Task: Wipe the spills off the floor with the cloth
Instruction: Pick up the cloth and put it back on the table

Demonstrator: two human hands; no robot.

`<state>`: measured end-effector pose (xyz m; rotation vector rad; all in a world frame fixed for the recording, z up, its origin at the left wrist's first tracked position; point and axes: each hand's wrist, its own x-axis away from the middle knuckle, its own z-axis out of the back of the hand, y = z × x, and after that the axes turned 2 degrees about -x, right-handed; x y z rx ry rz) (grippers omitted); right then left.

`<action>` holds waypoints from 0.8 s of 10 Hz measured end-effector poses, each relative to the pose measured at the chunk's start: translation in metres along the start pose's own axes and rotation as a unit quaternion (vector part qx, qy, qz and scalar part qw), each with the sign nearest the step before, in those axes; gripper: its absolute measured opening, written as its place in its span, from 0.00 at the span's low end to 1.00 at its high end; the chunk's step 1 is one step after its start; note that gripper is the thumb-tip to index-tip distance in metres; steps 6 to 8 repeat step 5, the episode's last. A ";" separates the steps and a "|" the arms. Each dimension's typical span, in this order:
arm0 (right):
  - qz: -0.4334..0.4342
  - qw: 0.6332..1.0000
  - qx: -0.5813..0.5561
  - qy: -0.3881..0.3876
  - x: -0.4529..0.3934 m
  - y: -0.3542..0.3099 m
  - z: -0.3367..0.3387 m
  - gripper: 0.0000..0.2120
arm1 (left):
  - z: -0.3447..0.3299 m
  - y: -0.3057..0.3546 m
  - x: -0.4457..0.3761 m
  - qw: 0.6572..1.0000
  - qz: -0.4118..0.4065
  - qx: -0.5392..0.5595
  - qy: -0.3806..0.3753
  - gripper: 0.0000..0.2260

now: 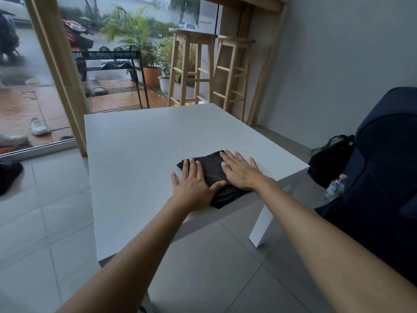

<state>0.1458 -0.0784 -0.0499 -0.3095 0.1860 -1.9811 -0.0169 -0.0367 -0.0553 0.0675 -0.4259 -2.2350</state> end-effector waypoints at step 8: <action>-0.014 0.997 -0.072 0.040 0.017 -0.005 0.003 0.26 | 0.001 -0.011 0.019 0.997 -0.021 0.047 0.049 0.39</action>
